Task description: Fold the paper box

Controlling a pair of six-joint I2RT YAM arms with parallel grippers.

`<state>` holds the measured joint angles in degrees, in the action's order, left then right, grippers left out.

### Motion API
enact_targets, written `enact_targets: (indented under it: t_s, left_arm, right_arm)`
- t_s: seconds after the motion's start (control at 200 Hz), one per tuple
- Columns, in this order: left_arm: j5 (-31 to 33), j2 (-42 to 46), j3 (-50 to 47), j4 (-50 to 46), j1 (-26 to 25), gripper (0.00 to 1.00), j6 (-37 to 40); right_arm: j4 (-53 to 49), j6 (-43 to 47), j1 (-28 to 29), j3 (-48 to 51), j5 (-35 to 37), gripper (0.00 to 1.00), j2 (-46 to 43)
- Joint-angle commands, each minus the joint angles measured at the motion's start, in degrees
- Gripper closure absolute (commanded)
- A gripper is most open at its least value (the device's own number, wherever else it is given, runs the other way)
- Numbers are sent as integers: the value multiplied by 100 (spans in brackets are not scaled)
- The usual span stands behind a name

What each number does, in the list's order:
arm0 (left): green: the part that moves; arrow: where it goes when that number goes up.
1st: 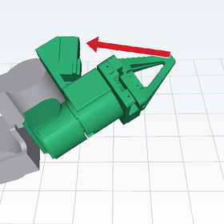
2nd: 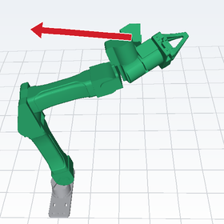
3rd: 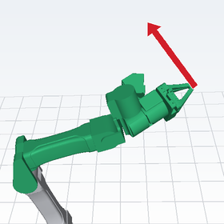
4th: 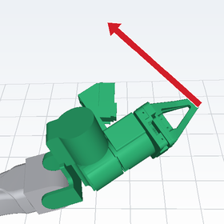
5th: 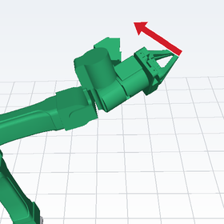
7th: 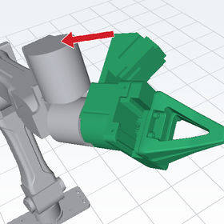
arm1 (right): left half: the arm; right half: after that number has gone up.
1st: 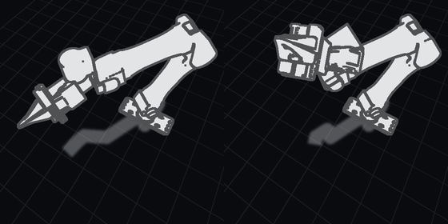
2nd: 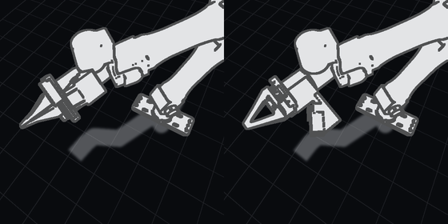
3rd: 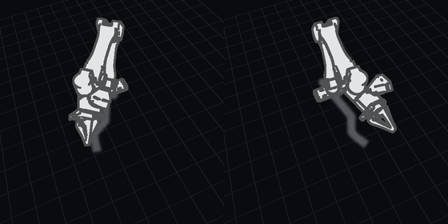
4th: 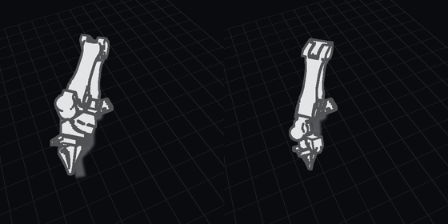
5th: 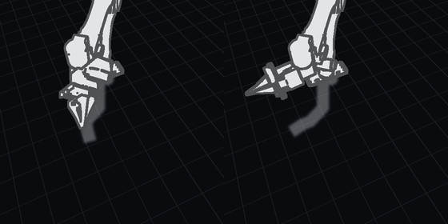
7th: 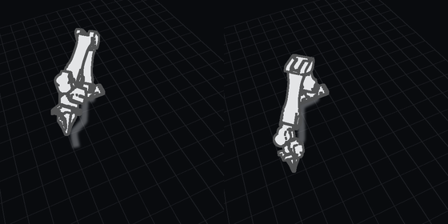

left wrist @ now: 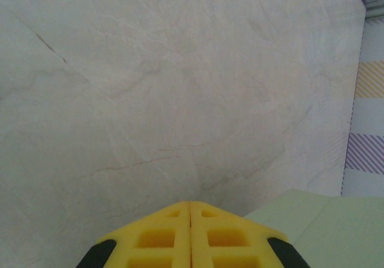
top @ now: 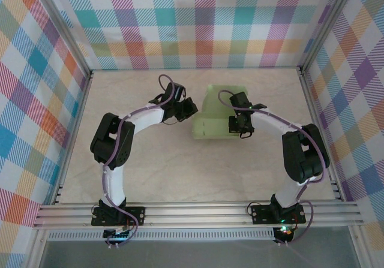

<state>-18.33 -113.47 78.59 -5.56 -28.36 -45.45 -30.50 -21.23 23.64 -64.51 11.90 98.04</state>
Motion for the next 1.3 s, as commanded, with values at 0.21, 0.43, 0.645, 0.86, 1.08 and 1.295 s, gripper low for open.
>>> enact_targets:
  t_s: [0.21,0.43,0.645,0.86,1.08,1.295]
  left_arm:
    - [27,545,-107,-675,-135,87,510]
    - [-317,635,51,-983,-11,80,1062]
    - [347,1208,-186,-690,130,57,378]
    - [435,985,-19,-579,-127,62,-1255]
    - [964,519,288,-562,-122,77,-1760]
    - [708,-88,693,-353,-117,77,-2217]
  right_arm:
    - [70,-443,-17,-203,226,100,-13]
    - [116,-411,-35,-132,198,100,-88]
    - [148,-500,-35,-83,243,100,-93]
    - [125,-513,-42,-132,236,100,-84]
    - [222,-547,-36,-19,71,100,-192]
    - [263,-599,-38,95,-37,100,-303]
